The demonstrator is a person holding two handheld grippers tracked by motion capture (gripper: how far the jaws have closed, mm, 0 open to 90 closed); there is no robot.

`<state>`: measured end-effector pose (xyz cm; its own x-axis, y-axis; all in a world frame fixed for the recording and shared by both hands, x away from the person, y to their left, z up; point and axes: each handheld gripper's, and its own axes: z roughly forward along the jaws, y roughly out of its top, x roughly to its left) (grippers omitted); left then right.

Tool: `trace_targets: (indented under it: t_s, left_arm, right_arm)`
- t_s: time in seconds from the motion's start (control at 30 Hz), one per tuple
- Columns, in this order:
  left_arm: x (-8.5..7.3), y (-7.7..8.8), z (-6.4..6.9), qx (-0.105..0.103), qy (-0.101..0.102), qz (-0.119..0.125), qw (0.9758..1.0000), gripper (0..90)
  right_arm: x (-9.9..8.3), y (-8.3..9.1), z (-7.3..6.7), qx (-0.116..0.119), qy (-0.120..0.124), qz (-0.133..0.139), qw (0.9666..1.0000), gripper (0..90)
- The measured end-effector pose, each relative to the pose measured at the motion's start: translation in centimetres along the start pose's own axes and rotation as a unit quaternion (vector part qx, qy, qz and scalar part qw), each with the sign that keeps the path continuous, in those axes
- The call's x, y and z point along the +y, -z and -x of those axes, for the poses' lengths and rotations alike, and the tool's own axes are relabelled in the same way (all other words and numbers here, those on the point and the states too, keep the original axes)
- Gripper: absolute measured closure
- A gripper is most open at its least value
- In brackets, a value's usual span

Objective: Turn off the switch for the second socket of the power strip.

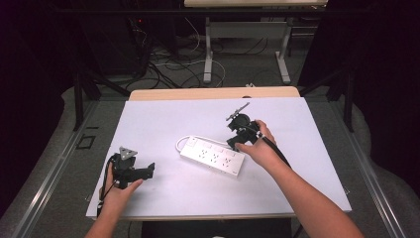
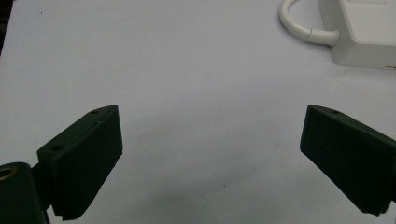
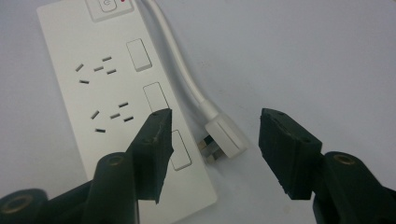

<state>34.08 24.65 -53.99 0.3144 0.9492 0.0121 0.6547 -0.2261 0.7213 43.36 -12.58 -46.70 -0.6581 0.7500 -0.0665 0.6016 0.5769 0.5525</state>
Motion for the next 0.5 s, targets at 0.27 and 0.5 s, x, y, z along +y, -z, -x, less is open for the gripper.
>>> trace_targets:
  t_s: [0.27, 0.5]
  left_arm:
    - [0.0, 0.0, 0.0, -0.001, 0.0, -0.003, 1.0, 5.7]
    - [0.0, 0.0, 0.0, 0.0, 0.0, -0.003, 1.0, 5.7]
  right_arm:
    - [0.5, -0.5, -0.7, 0.001, 0.012, -0.014, 0.9998, 58.7]
    - [1.0, -1.2, -1.2, 0.009, 0.047, -0.044, 0.9979, 71.3]
